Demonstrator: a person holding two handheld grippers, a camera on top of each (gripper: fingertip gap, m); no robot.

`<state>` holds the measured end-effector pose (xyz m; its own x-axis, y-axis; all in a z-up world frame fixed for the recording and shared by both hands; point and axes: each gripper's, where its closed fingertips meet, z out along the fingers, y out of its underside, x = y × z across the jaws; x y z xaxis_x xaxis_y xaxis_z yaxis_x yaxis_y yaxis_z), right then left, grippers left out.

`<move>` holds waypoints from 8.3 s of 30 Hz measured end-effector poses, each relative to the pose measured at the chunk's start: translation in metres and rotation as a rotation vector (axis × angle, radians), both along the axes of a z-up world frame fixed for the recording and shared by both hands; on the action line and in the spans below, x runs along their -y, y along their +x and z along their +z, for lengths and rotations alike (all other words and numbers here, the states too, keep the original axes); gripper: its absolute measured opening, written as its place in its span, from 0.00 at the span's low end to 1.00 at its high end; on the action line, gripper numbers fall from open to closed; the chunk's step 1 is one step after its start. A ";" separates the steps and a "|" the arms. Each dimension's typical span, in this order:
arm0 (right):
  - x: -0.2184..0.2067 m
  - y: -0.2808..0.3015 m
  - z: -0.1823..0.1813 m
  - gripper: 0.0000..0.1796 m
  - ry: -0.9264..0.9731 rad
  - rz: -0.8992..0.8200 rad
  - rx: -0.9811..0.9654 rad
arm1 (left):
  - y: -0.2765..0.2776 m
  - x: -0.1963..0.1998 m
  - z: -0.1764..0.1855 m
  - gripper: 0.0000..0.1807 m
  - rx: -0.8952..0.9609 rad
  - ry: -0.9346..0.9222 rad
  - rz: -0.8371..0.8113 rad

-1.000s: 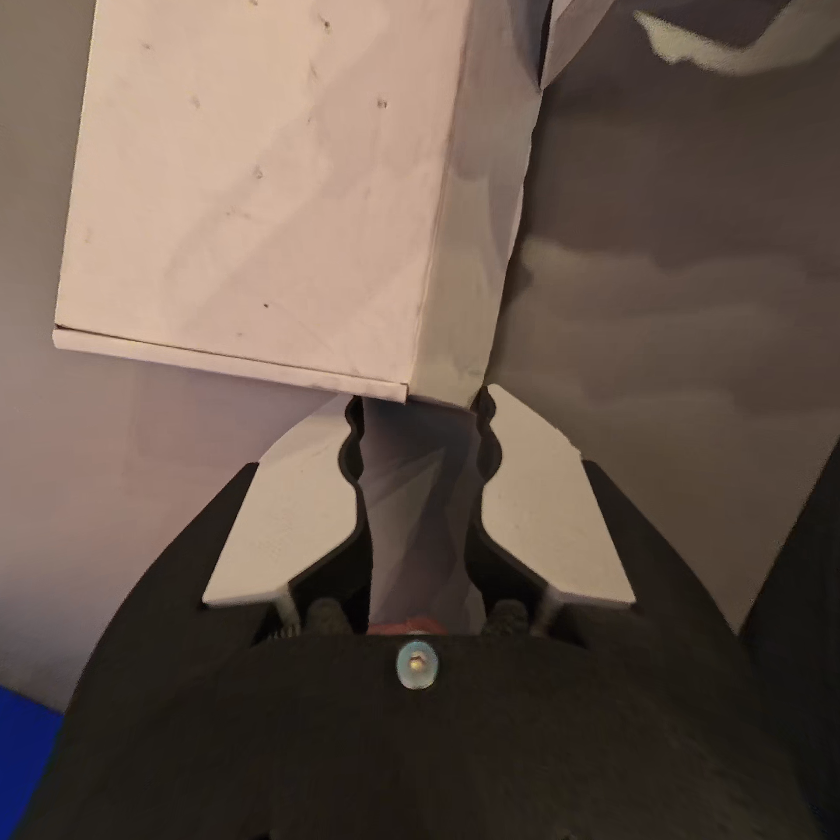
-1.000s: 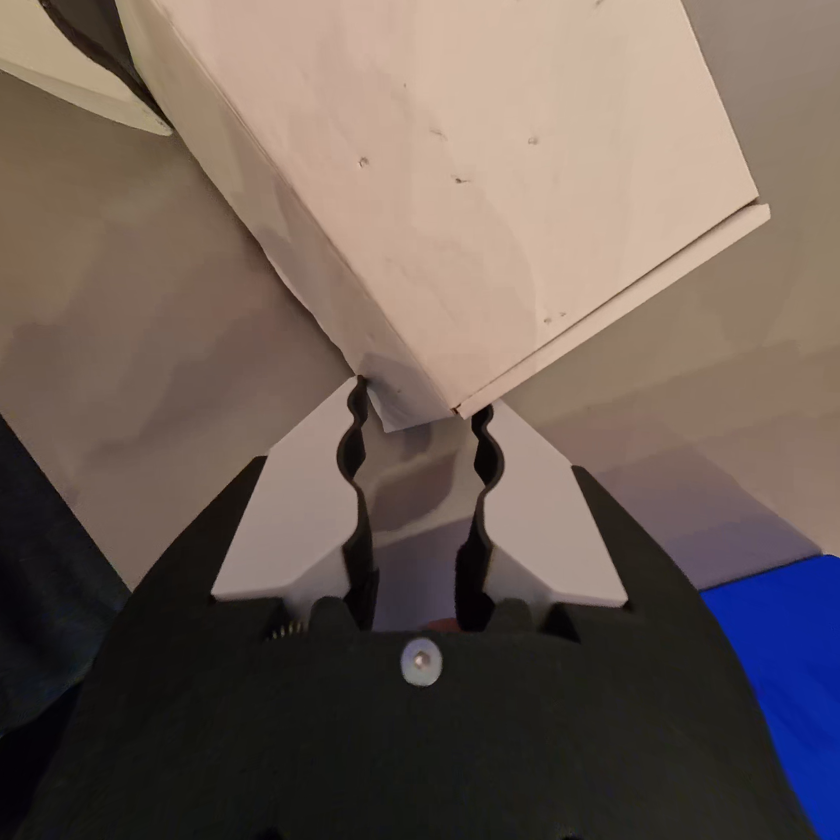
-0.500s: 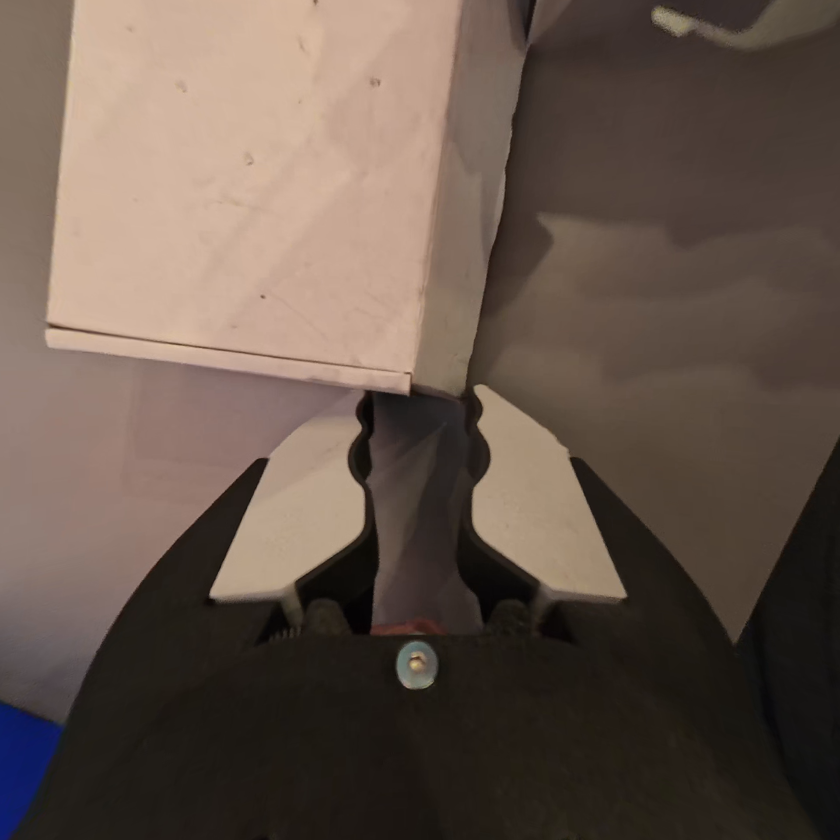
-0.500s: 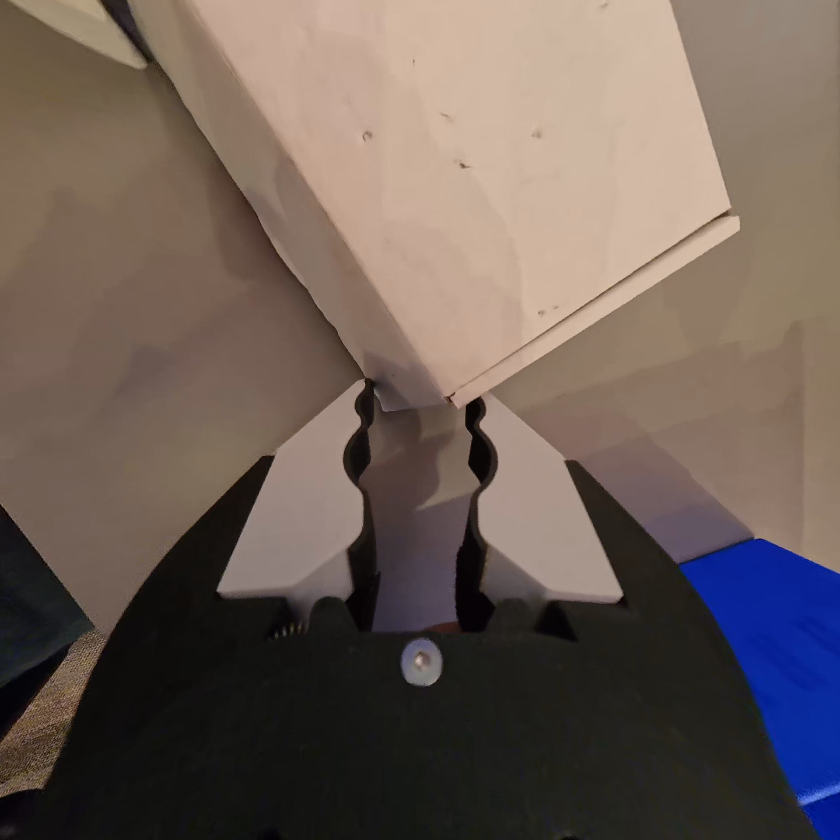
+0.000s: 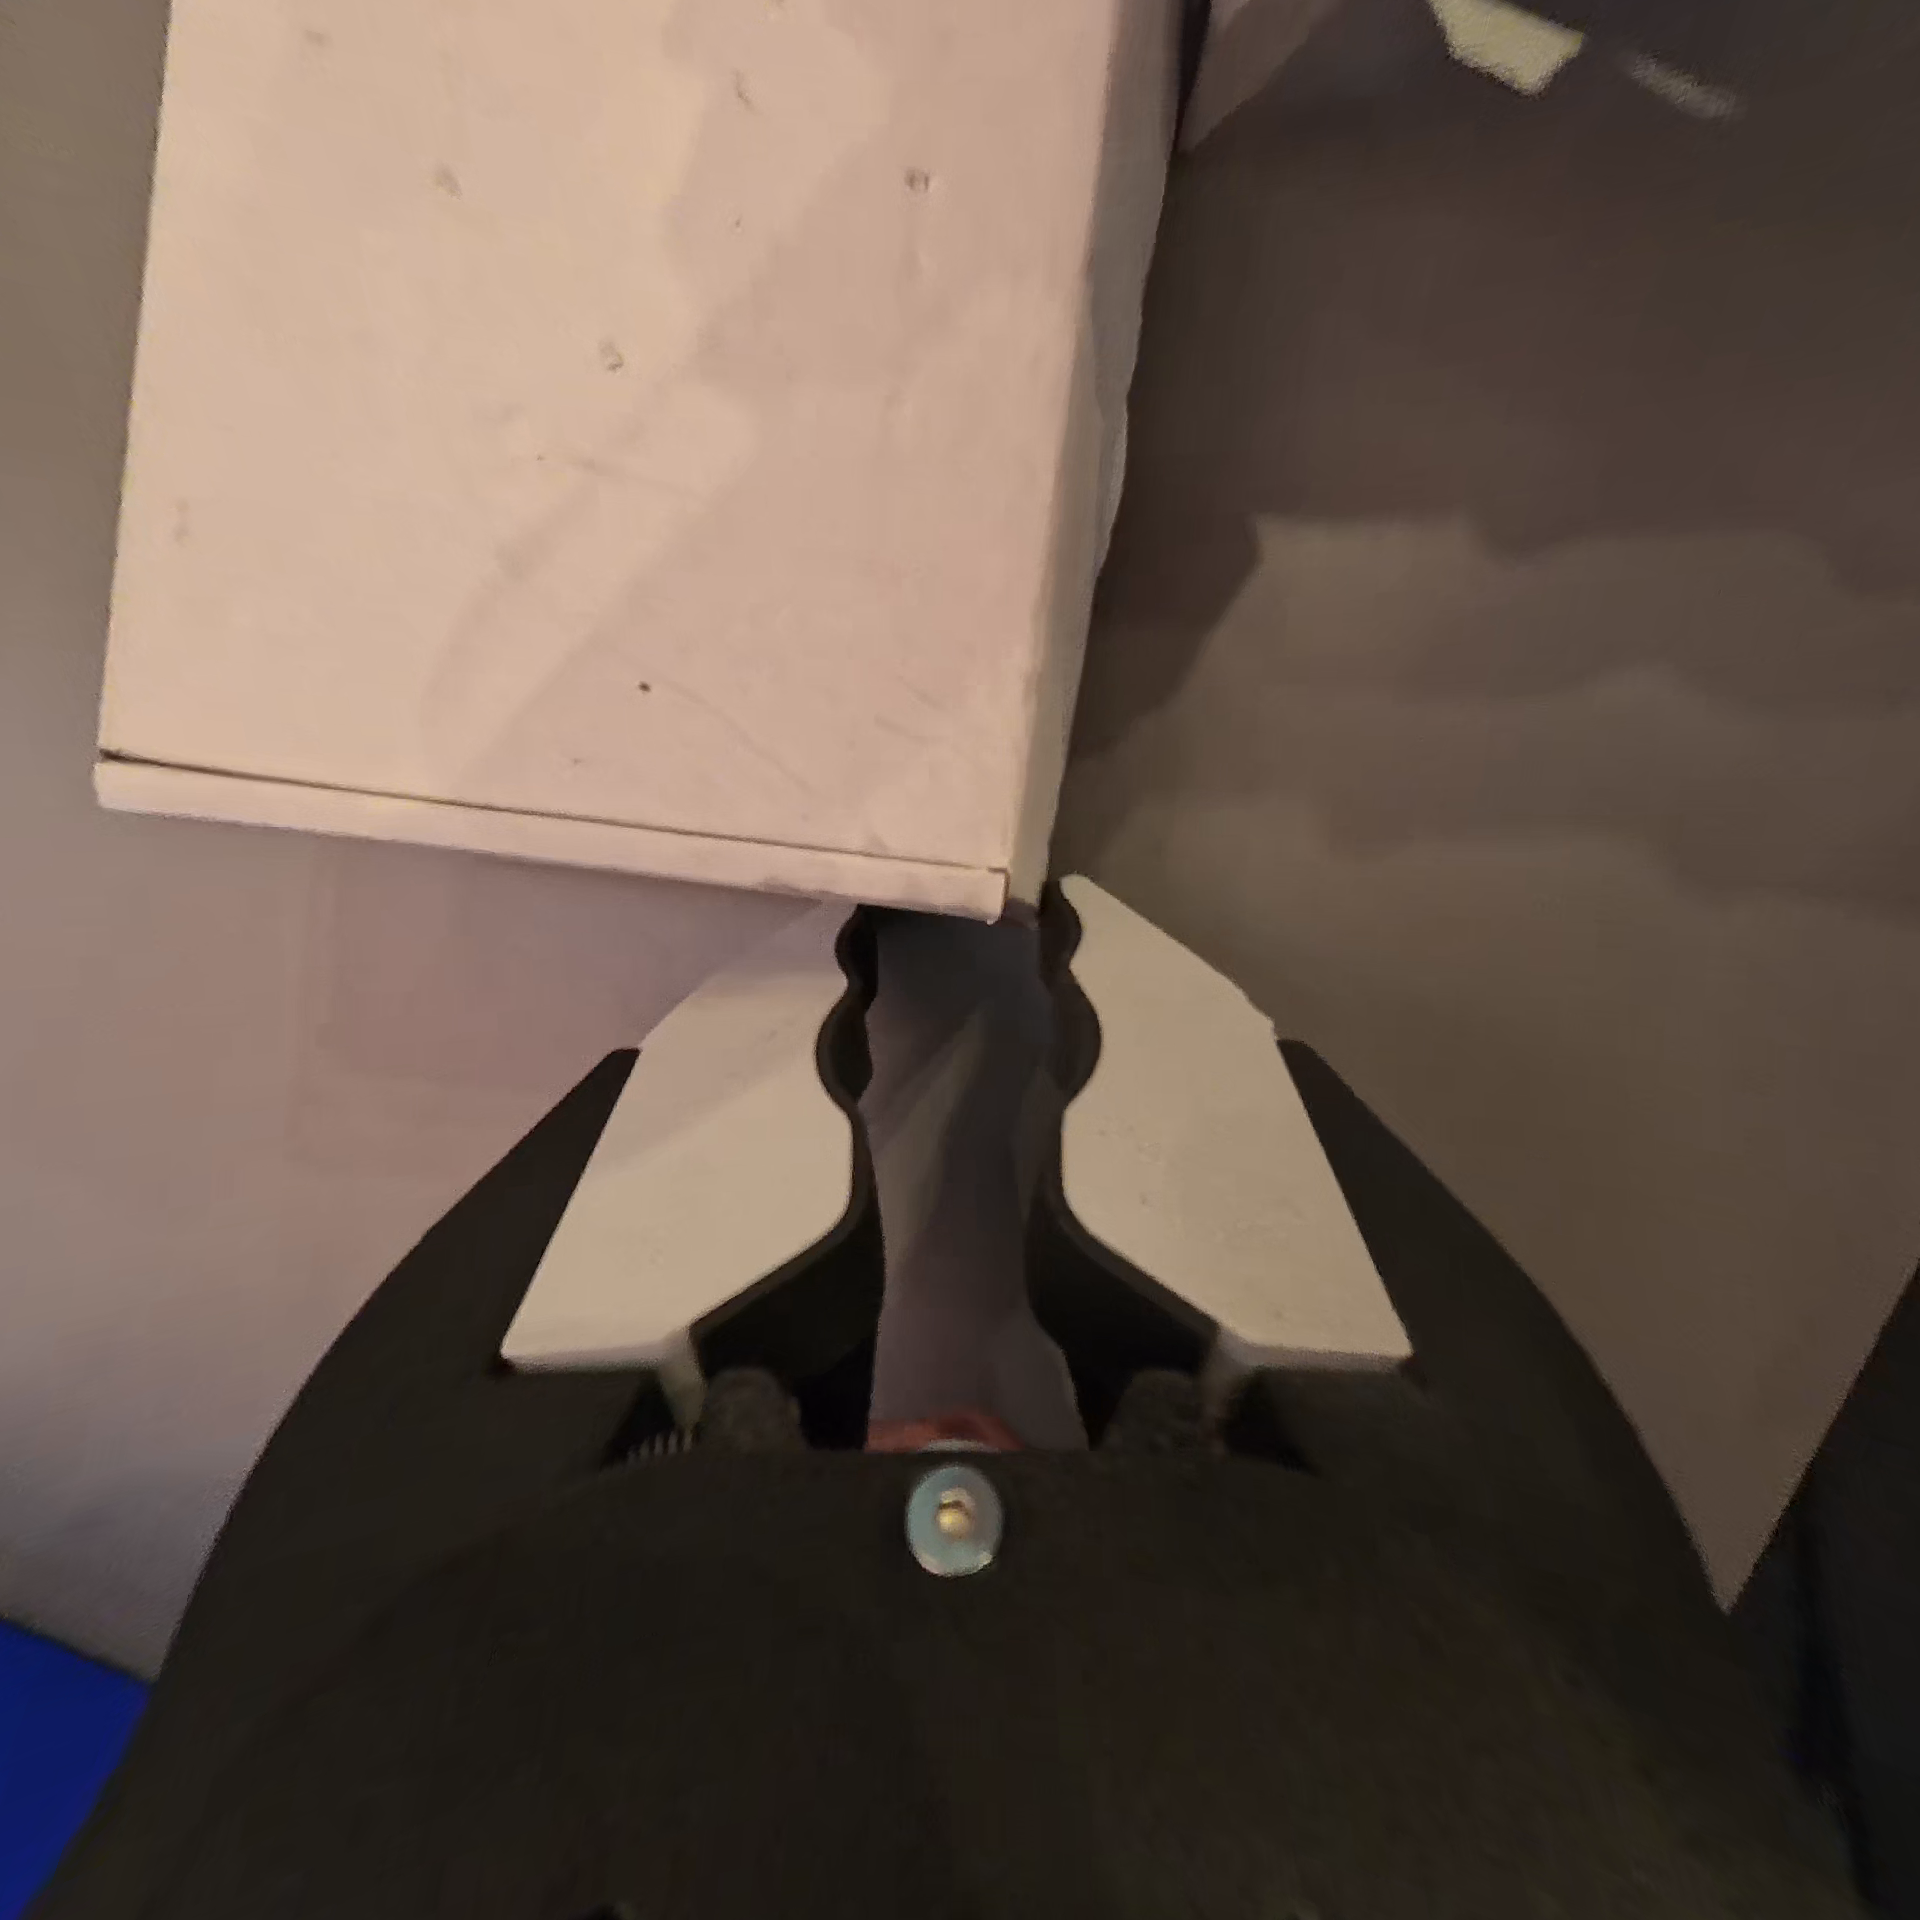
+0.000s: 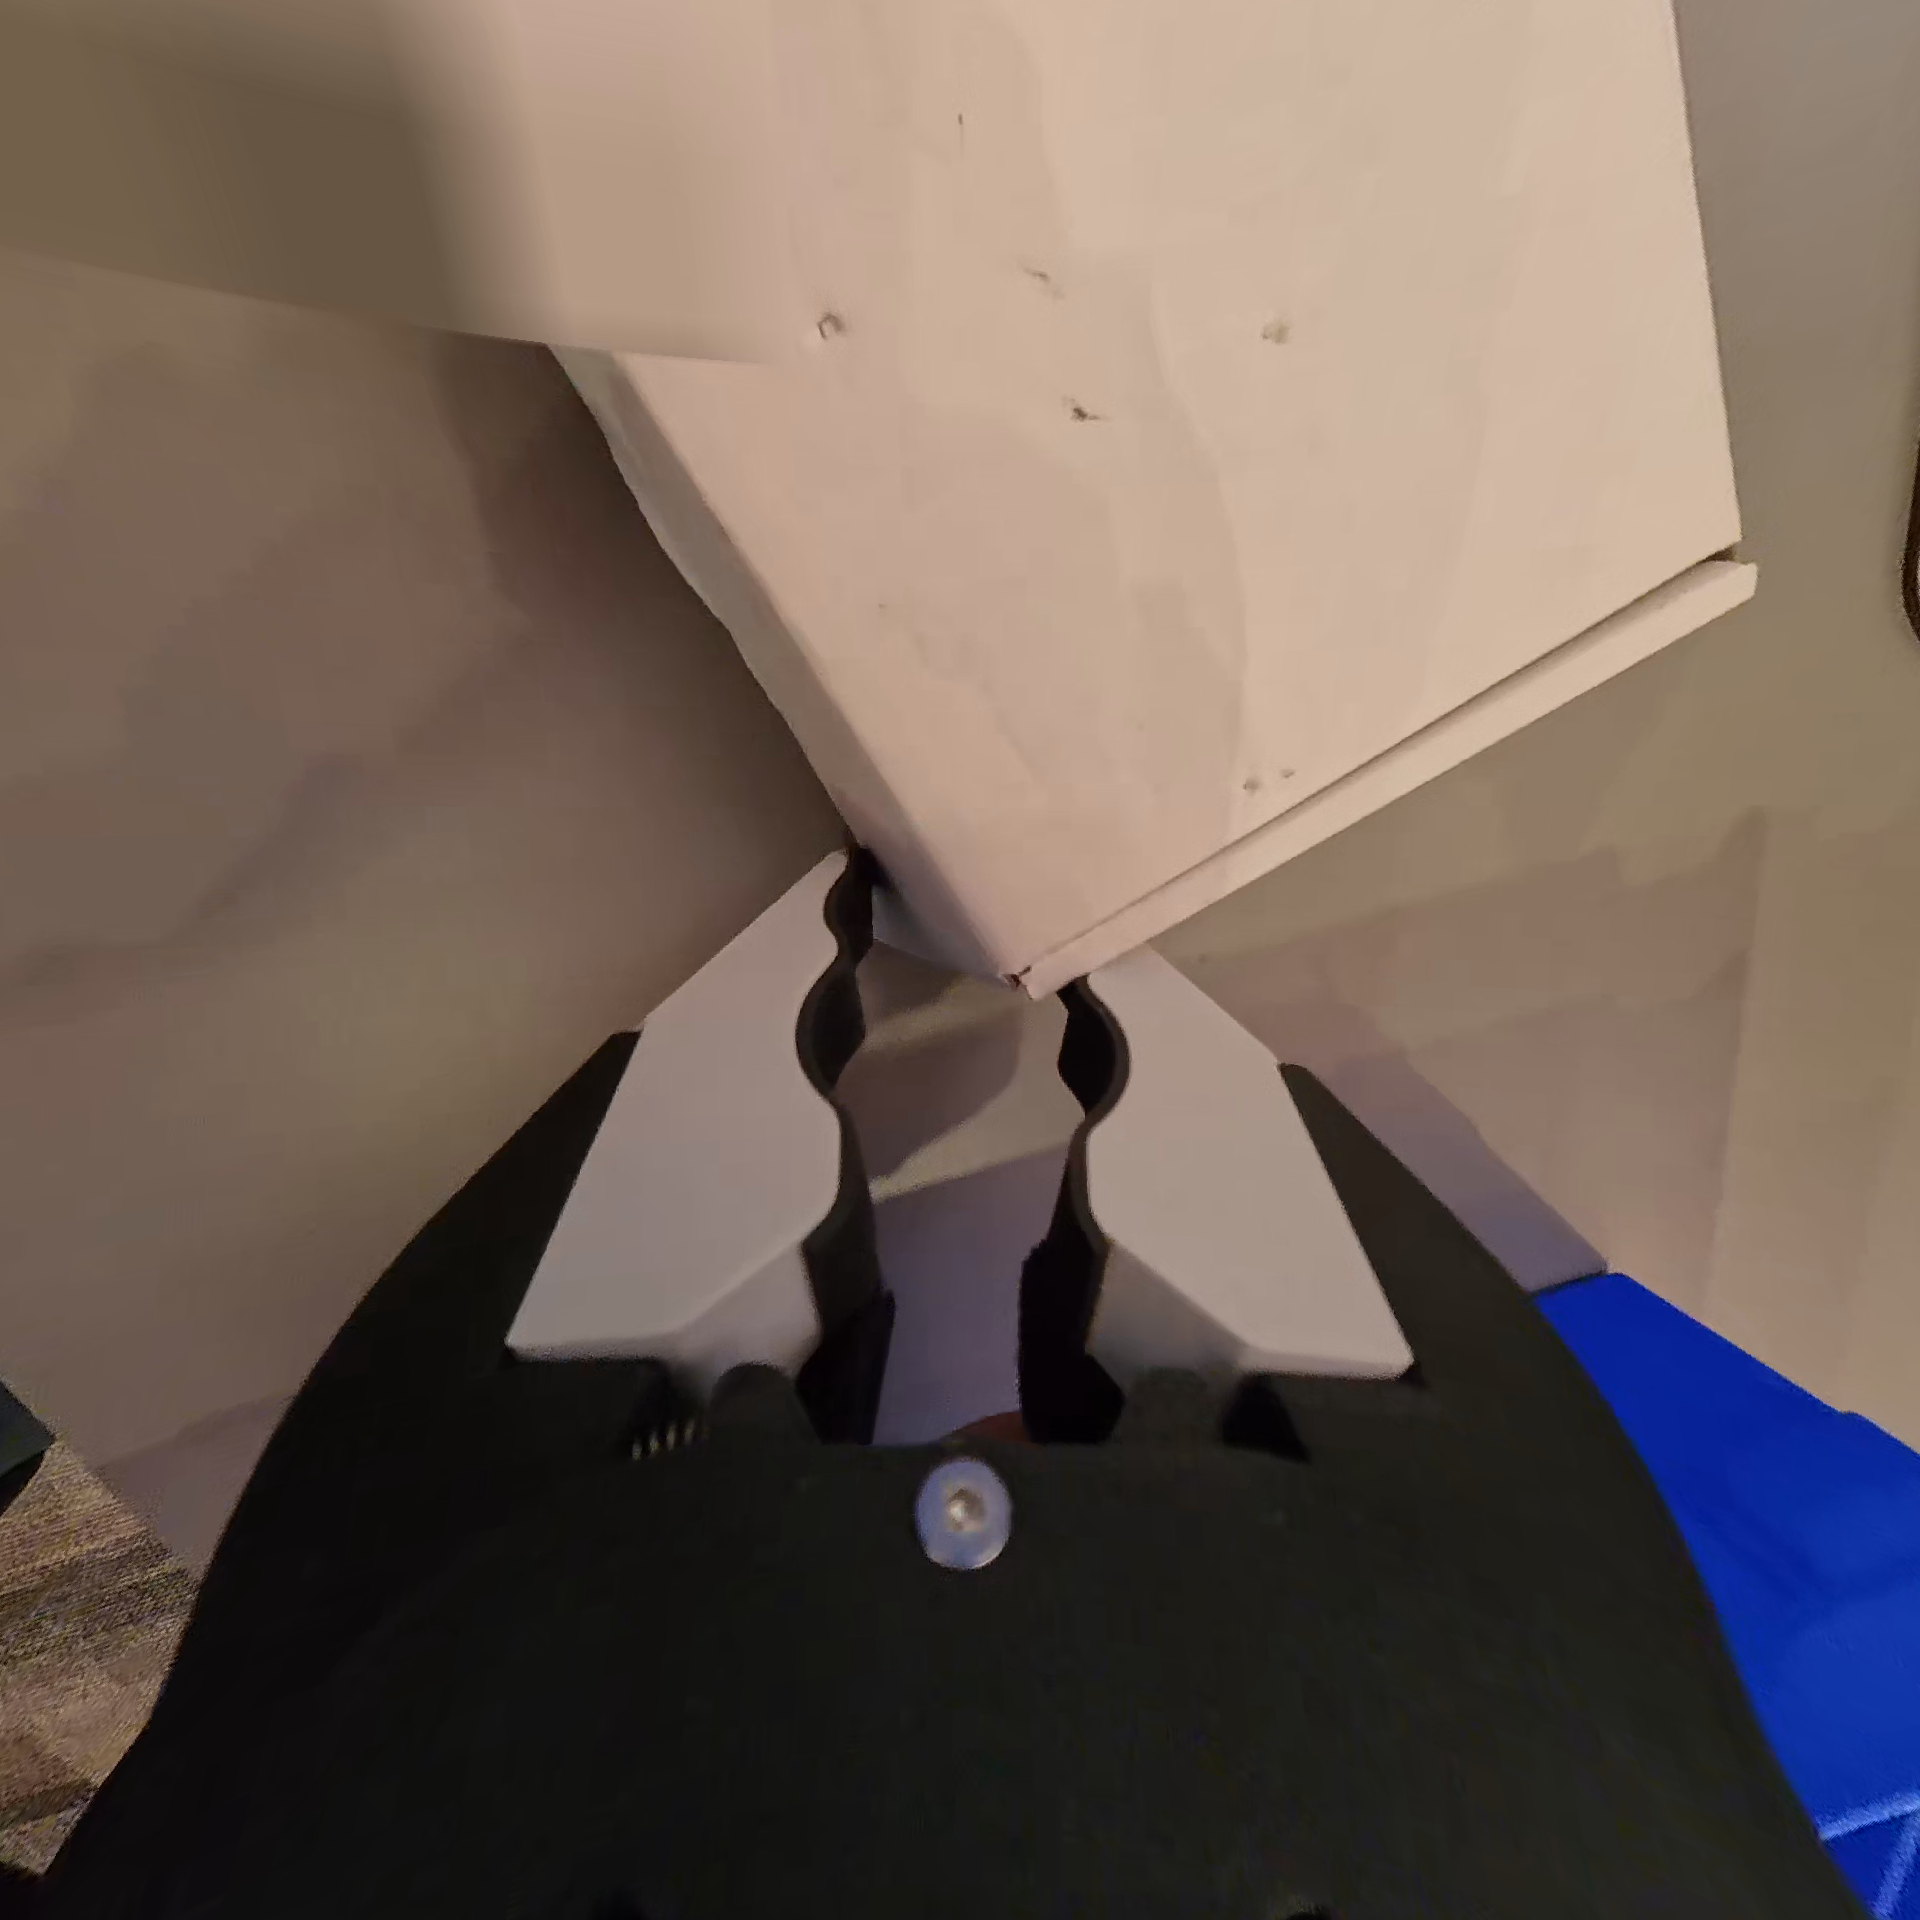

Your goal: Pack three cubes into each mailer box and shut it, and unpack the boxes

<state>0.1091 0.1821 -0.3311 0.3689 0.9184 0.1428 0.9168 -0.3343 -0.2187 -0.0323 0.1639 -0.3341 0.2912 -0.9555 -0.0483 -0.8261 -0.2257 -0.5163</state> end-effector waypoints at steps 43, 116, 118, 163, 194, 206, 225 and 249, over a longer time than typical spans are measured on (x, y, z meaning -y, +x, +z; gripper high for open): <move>0.000 -0.023 0.002 0.20 0.104 0.012 -0.141 | 0.007 -0.062 0.000 0.80 -0.347 0.095 -0.106; 0.003 -0.066 0.011 0.73 -0.049 0.206 -0.204 | -0.030 -0.017 0.031 0.73 -0.231 0.100 -0.164; 0.002 -0.062 0.017 0.73 -0.028 0.196 -0.190 | -0.031 -0.021 0.051 0.72 -0.161 0.137 -0.125; -0.042 0.290 0.027 0.79 -0.034 -0.014 0.308 | -0.037 -0.017 0.056 0.64 -0.080 0.132 -0.084; 0.029 0.150 0.108 0.66 0.255 0.141 0.126 | -0.283 -0.115 0.052 0.75 -0.637 0.130 -0.133; 0.033 0.152 0.098 0.65 0.230 0.110 0.113 | -0.299 -0.134 0.006 0.80 -0.773 0.084 -0.194; 0.030 0.154 0.131 0.64 0.332 0.052 0.095 | -0.299 -0.132 0.058 0.78 -0.656 0.137 -0.027; 0.069 -0.027 0.148 0.57 0.844 0.385 0.060 | 0.017 -0.032 0.094 0.78 -0.410 -0.152 -0.291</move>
